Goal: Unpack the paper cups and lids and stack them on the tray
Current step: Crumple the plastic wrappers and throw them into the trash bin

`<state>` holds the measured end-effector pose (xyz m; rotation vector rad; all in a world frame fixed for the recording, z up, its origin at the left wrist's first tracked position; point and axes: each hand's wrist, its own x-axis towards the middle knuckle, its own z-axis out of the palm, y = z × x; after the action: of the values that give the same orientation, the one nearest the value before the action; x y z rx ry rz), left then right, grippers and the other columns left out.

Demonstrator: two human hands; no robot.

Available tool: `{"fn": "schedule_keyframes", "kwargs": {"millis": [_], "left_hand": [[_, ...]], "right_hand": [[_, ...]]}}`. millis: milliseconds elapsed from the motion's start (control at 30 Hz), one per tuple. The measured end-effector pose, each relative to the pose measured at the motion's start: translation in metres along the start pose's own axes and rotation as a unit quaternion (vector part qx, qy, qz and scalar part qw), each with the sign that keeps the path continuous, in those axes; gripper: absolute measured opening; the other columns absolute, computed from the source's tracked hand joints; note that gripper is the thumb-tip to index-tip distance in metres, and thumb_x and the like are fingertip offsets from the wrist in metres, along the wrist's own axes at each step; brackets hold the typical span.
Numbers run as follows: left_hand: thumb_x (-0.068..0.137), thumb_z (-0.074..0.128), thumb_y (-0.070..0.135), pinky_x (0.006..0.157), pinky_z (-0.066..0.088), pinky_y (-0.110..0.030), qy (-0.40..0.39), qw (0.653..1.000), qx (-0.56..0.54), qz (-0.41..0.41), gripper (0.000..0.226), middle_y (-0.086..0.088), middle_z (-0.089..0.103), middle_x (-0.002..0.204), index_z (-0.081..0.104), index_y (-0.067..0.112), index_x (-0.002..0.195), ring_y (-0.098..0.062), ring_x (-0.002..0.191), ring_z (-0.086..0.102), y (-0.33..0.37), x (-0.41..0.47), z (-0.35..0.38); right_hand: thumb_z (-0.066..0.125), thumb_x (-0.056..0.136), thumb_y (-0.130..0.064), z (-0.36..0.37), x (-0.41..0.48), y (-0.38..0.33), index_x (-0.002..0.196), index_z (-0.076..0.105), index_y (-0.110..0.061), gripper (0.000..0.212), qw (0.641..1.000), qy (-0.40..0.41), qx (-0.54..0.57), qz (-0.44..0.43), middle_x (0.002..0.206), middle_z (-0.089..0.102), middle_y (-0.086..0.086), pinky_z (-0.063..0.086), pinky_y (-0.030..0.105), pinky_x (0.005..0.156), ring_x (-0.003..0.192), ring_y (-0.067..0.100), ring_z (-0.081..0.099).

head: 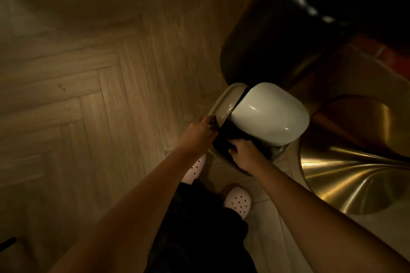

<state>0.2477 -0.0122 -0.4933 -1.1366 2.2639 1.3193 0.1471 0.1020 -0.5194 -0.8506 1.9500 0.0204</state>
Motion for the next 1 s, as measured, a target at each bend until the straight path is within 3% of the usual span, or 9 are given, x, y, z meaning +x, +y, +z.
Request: {"fn": "schedule_keyframes", "kwargs": {"millis": [133, 300, 567, 800, 1000], "left_hand": [[0.095, 0.048, 0.023, 0.091, 0.047, -0.034, -0.016, 0.999, 0.039, -0.004, 0.038, -0.011, 0.052, 0.13, 0.047, 0.015, 0.132, -0.025, 0.112, 0.055, 0.007, -0.007, -0.006], [0.093, 0.051, 0.023, 0.096, 0.044, -0.036, -0.037, 0.996, 0.082, -0.029, 0.047, -0.011, 0.047, 0.135, 0.04, 0.015, 0.138, -0.026, 0.12, 0.05, 0.022, -0.03, -0.021], [0.093, 0.051, 0.023, 0.099, 0.043, -0.035, -0.054, 0.992, 0.115, -0.027, 0.051, -0.008, 0.044, 0.138, 0.034, 0.019, 0.141, -0.025, 0.121, 0.048, 0.047, -0.045, -0.033], [0.091, 0.055, 0.02, 0.097, 0.041, -0.031, -0.047, 0.996, 0.067, -0.027, 0.058, -0.01, 0.042, 0.14, 0.03, 0.018, 0.143, -0.025, 0.122, 0.048, 0.032, -0.001, -0.02], [0.087, 0.061, 0.022, 0.092, 0.042, -0.028, -0.045, 0.999, 0.008, 0.007, 0.056, -0.005, 0.05, 0.135, 0.038, 0.022, 0.139, -0.021, 0.113, 0.055, 0.005, 0.022, -0.014]], "right_hand": [[0.042, 0.096, -0.016, -0.012, -0.017, 0.001, 0.134, 0.045, -0.007, 0.039, 0.999, -0.002, 0.034, 0.013, 0.138, 0.047, 0.016, 0.032, 0.033, 0.108, 0.128, 0.03, 0.043], [0.043, 0.095, -0.015, -0.023, -0.048, -0.003, 0.132, 0.049, -0.007, 0.038, 0.996, 0.043, 0.08, 0.02, 0.137, 0.048, 0.014, 0.032, 0.031, 0.107, 0.128, 0.028, 0.043], [0.04, 0.097, -0.016, -0.059, -0.073, -0.005, 0.141, 0.032, -0.012, 0.045, 0.996, 0.057, 0.065, -0.009, 0.145, 0.038, 0.012, 0.033, 0.037, 0.108, 0.134, 0.028, 0.036], [0.039, 0.097, -0.017, -0.028, -0.019, -0.003, 0.139, 0.039, -0.014, 0.042, 0.998, -0.058, 0.025, 0.012, 0.146, 0.039, 0.01, 0.029, 0.034, 0.11, 0.133, 0.027, 0.037], [0.032, 0.099, -0.02, 0.009, 0.036, -0.004, 0.141, 0.032, -0.006, 0.045, 0.988, -0.129, -0.004, 0.088, 0.149, 0.03, 0.016, 0.024, 0.034, 0.111, 0.137, 0.03, 0.031]]}}
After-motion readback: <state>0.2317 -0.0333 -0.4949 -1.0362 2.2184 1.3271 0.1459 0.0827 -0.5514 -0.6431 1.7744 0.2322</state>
